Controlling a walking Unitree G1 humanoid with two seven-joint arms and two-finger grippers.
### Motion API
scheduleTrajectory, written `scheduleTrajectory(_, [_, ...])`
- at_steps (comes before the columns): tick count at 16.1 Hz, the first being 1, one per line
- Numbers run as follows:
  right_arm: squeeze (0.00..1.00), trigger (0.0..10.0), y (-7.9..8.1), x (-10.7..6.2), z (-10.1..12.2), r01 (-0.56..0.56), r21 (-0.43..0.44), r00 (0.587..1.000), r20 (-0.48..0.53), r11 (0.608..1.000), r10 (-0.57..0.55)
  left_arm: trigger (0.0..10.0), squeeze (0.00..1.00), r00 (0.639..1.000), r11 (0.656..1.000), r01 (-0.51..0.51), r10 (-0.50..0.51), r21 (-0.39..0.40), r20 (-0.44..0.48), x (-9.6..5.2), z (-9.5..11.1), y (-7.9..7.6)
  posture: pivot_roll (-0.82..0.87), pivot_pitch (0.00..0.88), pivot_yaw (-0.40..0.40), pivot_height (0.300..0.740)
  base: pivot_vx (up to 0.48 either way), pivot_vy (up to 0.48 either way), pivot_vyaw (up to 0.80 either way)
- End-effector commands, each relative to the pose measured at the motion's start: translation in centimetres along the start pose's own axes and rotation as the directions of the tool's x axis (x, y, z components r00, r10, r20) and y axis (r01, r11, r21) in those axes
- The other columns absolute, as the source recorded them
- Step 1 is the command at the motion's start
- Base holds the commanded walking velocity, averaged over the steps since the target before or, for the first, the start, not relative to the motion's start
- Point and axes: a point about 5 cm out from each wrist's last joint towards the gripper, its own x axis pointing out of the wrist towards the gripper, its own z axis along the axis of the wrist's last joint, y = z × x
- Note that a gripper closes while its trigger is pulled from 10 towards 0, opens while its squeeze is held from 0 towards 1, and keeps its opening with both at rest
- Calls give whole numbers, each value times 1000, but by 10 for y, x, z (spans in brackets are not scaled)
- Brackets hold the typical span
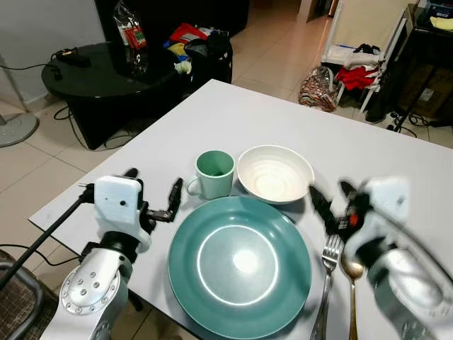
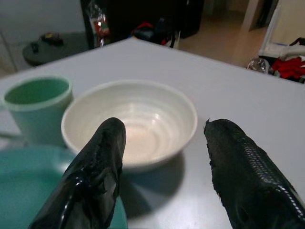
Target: Setting the table
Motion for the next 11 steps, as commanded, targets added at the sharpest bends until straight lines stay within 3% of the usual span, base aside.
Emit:
scheduleTrajectory(1, [0, 10000, 0, 0, -1, 3, -18, 1000, 15, 1000, -3, 10000, 0, 1000, 1000, -11, 11, 21, 9, 4, 0, 1, 6, 0, -5, 740, 0, 0, 0])
scheduleTrajectory(4, [0, 10000, -3, -6, -11, 23, 29, 1000, -6, 999, -23, 10000, 0, 1000, 1000, -3, 2, 27, 16, 8, 0, 2, -6, 0, 6, 740, 0, 0, 0])
scheduleTrajectory(11, [0, 10000, -3, -5, -12, 38, 7, 999, -8, 999, -38, 10000, 0, 1000, 1000, 25, -25, 18, 2, 5, -5, -2, -13, 0, 13, 740, 0, 0, 0])
